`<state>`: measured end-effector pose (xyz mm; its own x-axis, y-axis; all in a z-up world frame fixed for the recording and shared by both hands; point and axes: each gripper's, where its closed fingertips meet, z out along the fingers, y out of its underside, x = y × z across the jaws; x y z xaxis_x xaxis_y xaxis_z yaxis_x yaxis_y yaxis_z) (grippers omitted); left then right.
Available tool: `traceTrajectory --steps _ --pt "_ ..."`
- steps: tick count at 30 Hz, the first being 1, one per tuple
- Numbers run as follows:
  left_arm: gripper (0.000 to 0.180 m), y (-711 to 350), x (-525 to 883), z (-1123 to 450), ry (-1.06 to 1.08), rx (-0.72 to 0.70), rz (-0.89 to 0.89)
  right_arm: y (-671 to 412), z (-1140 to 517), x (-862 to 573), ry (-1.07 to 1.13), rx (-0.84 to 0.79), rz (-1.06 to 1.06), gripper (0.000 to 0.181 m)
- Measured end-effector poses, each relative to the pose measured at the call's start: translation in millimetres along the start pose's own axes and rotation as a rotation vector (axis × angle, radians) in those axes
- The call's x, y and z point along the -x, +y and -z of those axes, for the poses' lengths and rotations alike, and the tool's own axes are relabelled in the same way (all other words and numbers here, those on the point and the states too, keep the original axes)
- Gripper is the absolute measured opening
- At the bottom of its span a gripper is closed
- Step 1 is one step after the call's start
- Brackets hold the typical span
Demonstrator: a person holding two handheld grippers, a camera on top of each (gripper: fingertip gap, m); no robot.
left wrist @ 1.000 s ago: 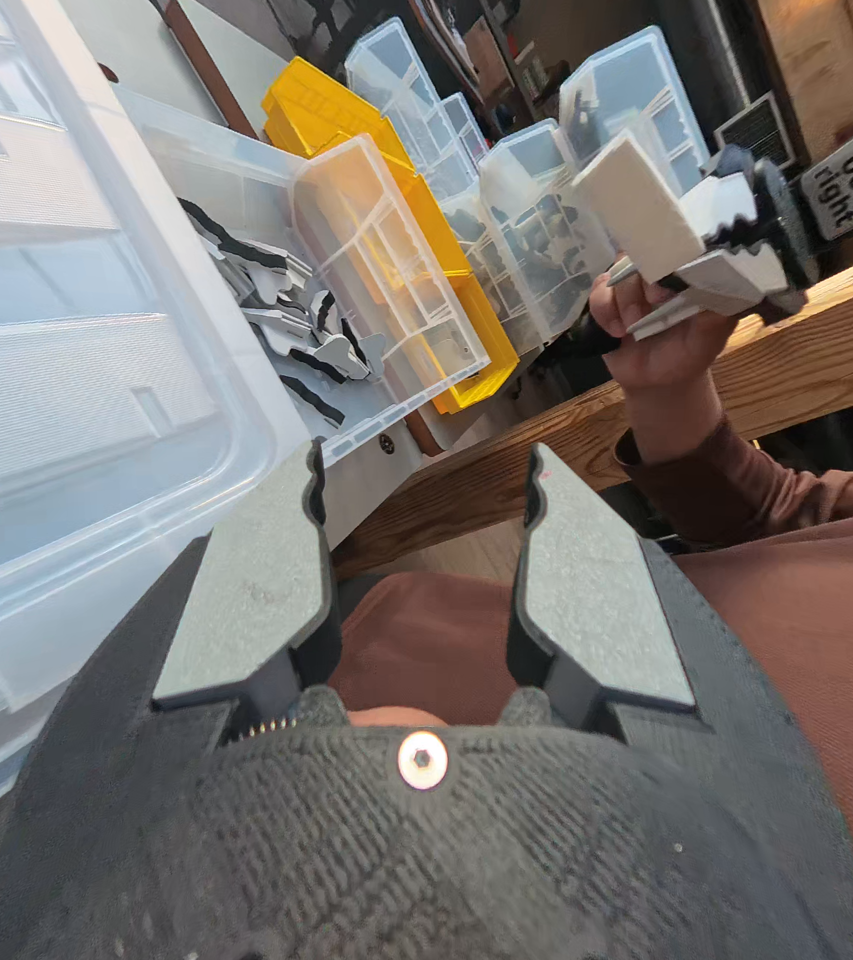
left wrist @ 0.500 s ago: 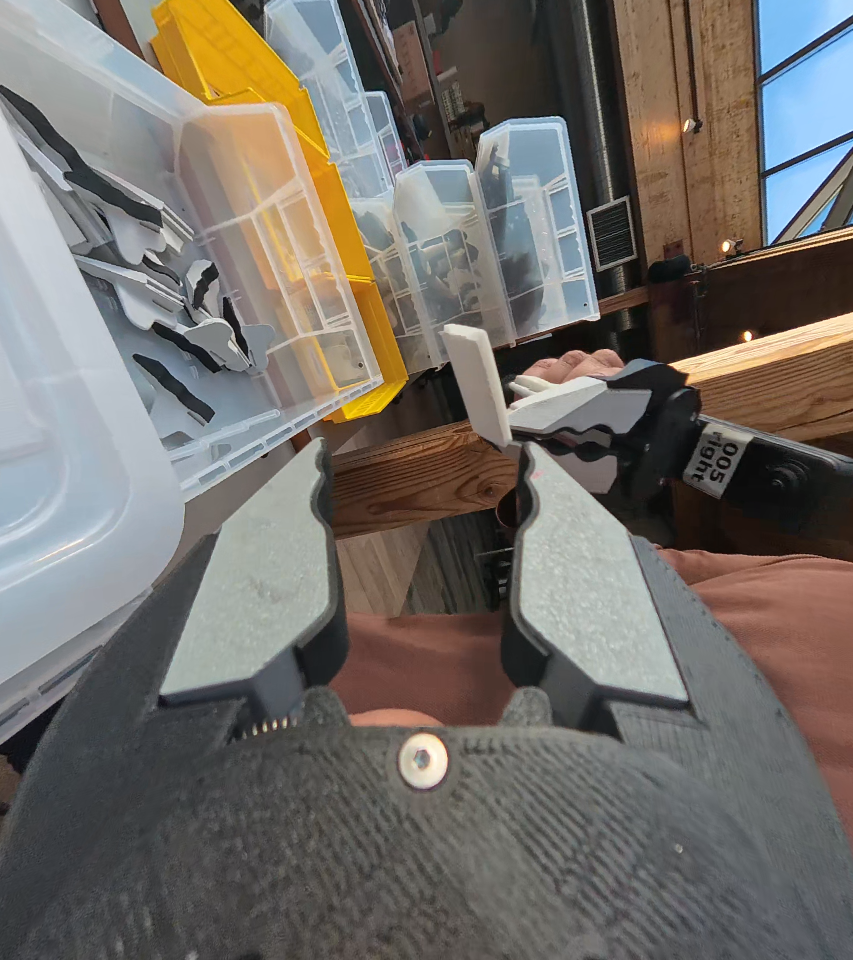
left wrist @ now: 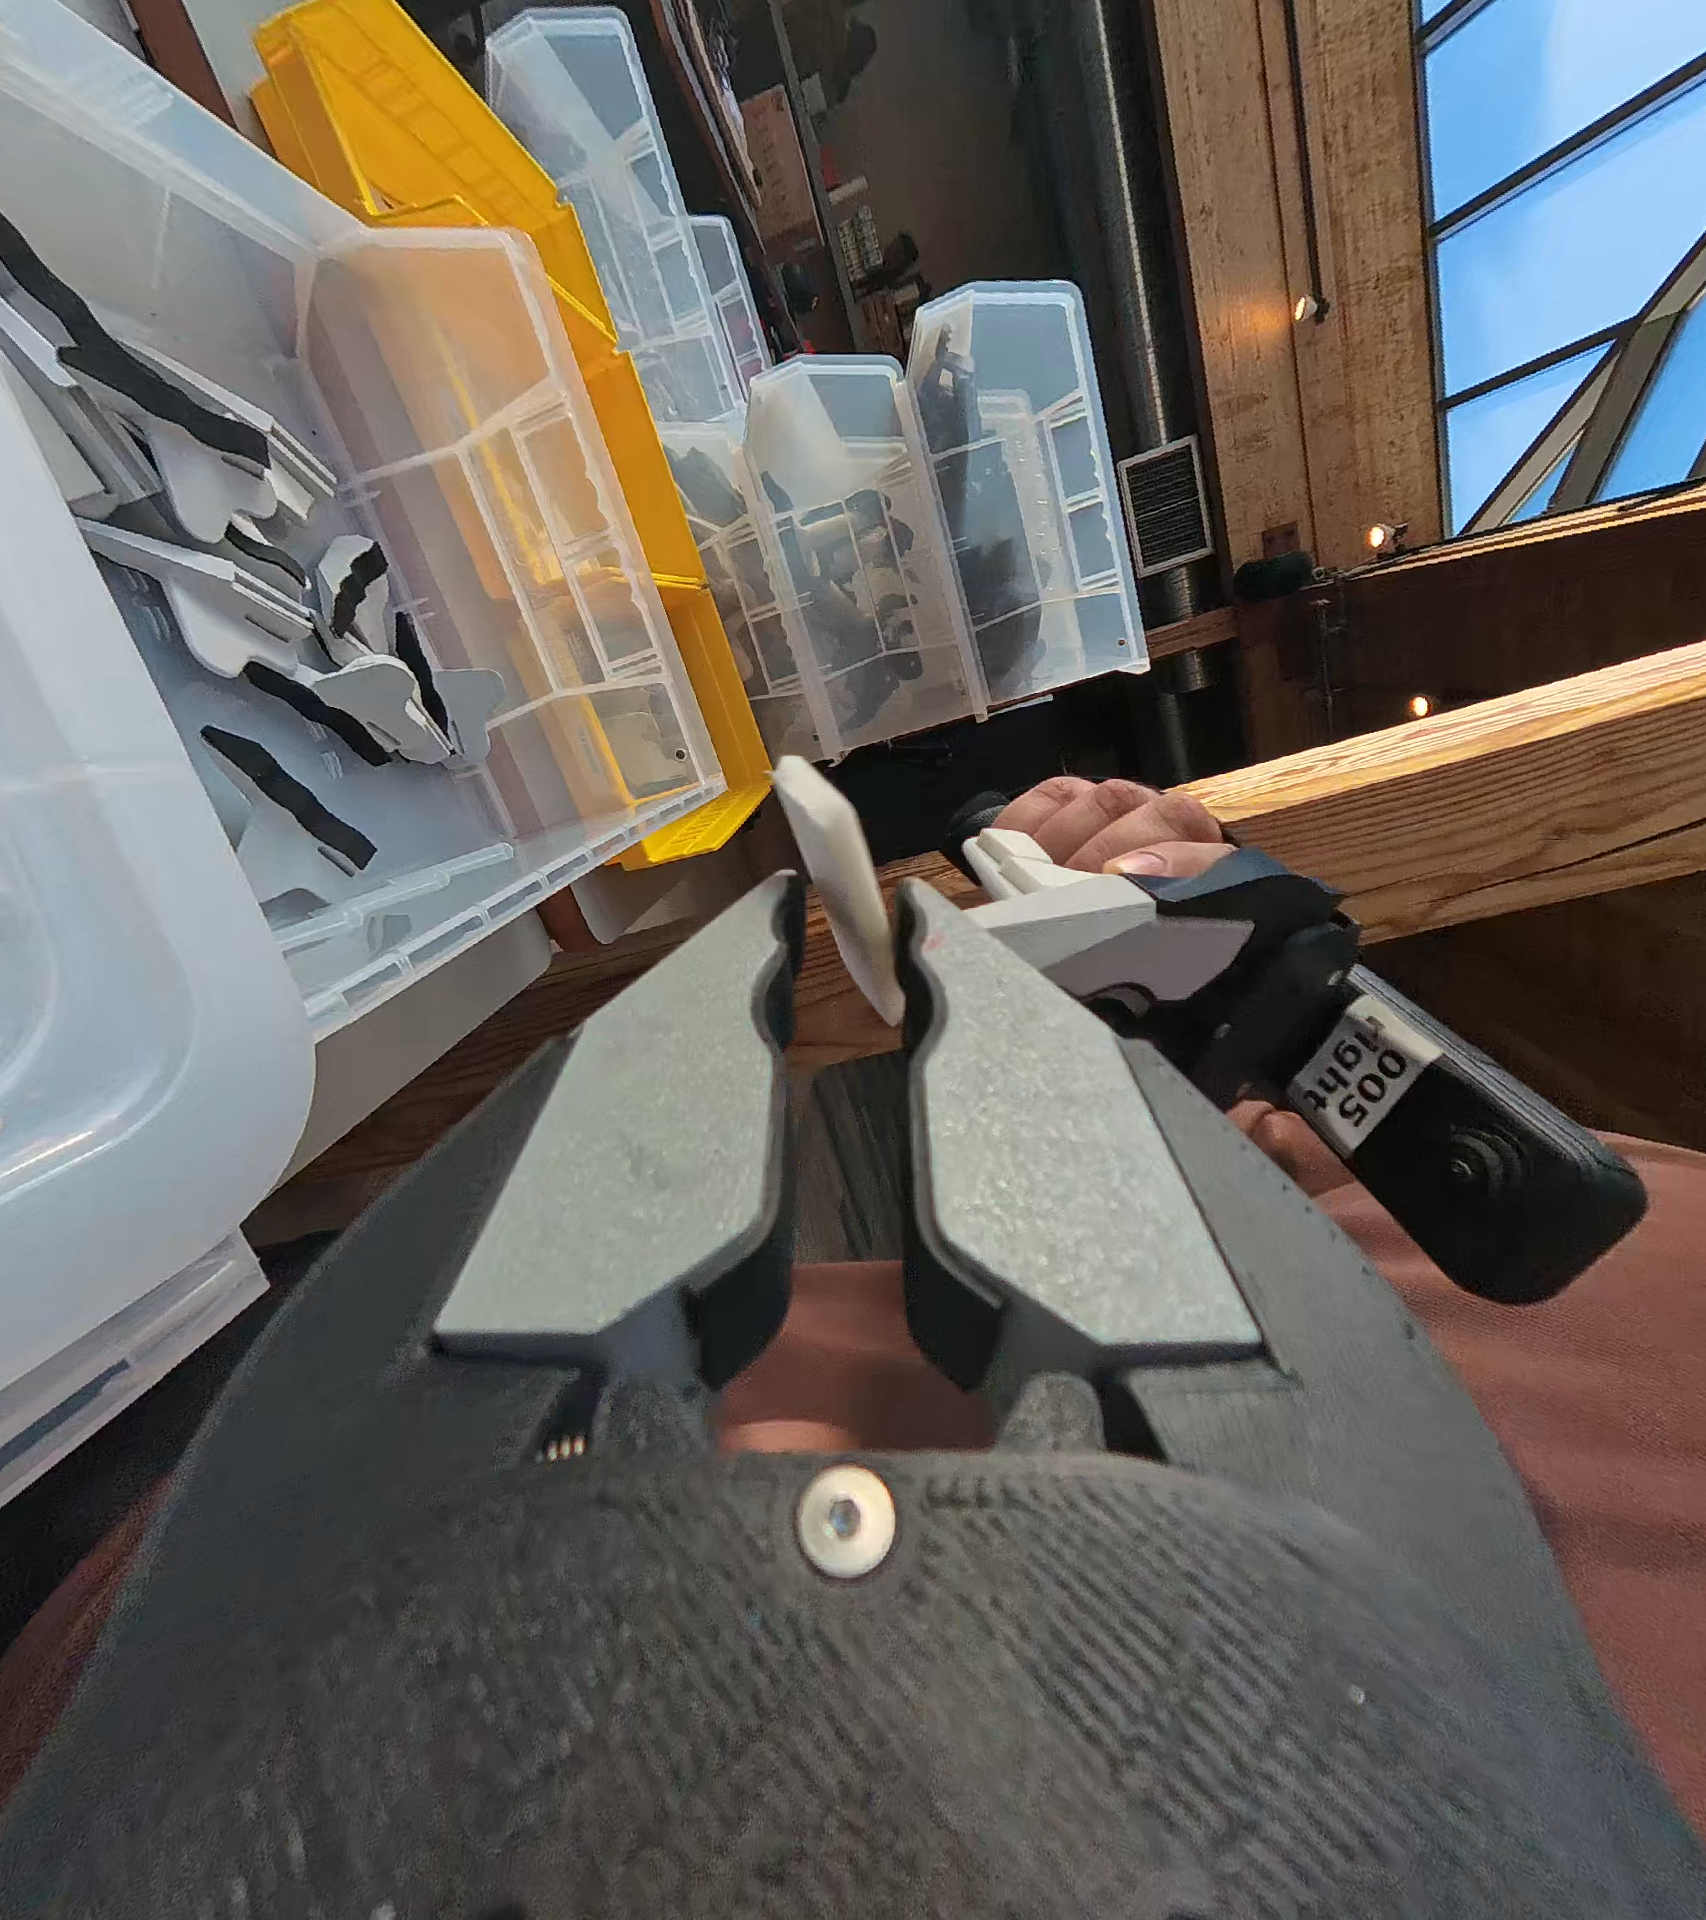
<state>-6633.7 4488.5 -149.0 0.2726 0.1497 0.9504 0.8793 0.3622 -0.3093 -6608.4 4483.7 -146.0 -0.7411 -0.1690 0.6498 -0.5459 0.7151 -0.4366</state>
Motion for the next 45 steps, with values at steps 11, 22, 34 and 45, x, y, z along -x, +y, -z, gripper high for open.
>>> traceTrajectory --steps 11,22,34,45 --pt "0.004 -4 -11 5 0.008 -0.020 -0.099 15 -4 -9 -0.217 -0.257 -0.740 0.019" --pt "0.004 -5 -36 -4 0.083 -0.047 -0.222 -5 20 -29 -0.607 -0.681 -1.374 0.006" --pt "0.004 -8 -42 -7 0.096 -0.106 -0.231 -9 21 -28 -0.611 -0.693 -1.374 0.003" --pt "0.036 -21 -41 1 0.012 -0.126 -0.321 16 24 -37 -0.524 -0.629 -1.361 0.000"
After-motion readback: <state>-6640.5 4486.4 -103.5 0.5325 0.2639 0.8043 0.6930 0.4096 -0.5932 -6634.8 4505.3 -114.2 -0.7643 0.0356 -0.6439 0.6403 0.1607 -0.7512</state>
